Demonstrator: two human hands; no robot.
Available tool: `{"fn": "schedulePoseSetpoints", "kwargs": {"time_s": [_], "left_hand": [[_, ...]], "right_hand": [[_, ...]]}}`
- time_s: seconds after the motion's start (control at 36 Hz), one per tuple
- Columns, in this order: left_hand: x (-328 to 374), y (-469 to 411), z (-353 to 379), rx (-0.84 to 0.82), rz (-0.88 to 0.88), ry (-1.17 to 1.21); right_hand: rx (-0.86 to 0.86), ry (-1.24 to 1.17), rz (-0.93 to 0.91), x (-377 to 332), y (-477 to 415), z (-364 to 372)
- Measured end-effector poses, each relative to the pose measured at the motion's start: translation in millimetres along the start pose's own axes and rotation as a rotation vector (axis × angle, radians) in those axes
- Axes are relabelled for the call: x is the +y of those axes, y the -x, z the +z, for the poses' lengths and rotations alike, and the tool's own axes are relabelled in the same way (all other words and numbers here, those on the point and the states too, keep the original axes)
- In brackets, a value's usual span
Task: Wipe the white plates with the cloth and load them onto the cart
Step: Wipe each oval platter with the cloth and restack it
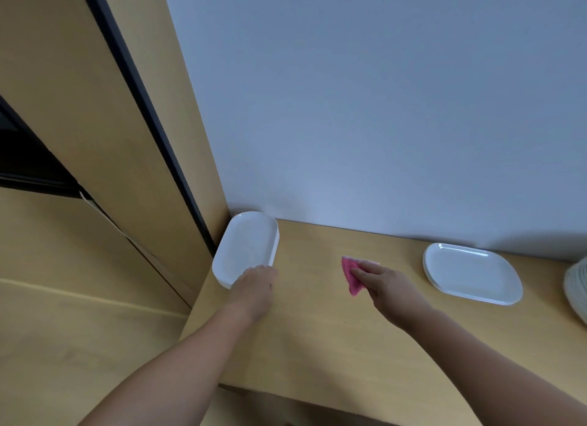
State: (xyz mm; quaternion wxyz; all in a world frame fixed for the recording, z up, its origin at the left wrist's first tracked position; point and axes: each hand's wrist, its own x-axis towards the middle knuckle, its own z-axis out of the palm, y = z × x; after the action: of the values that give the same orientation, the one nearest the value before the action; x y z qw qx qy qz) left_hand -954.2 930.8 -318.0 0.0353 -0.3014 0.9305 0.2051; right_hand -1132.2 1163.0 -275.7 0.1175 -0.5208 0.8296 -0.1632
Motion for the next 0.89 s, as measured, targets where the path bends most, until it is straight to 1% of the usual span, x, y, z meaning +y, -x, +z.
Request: {"fn": "schedulePoseSetpoints", "kwargs": {"time_s": [0.11, 0.22, 0.33, 0.42, 0.5, 0.56, 0.64, 0.69, 0.75, 0.89], "left_hand": [[34, -9, 9, 0.004, 0.086, -0.008], [76, -21, 27, -0.007, 0.187, 0.041], [133, -32, 49, -0.014, 0.253, 0.062], [179, -40, 64, -0.040, 0.271, 0.074], [221, -48, 78, -0.077, 0.234, 0.097], [246, -55, 89, -0.095, 0.197, 0.115], [277, -69, 107, -0.116, 0.075, 0.160], [292, -81, 119, -0.131, -0.020, 0.185], [303, -92, 129, -0.146, -0.078, 0.195], [322, -111, 147, -0.186, -0.148, 0.186]], "right_hand": [[0.068, -0.055, 0.024, 21, 20, -9], [0.136, -0.045, 0.068, 53, 46, -20], [0.184, -0.103, 0.152, 89, 79, -32], [0.208, -0.102, 0.220, 114, 106, -44], [0.203, -0.096, 0.280, 143, 129, -56], [0.216, -0.058, 0.280, 166, 142, -59], [0.236, -0.014, 0.271, 198, 158, -64], [0.213, 0.002, 0.268, 215, 165, -67], [0.205, -0.007, 0.274, 229, 169, -71], [0.244, 0.008, 0.229, 256, 175, -79]]}}
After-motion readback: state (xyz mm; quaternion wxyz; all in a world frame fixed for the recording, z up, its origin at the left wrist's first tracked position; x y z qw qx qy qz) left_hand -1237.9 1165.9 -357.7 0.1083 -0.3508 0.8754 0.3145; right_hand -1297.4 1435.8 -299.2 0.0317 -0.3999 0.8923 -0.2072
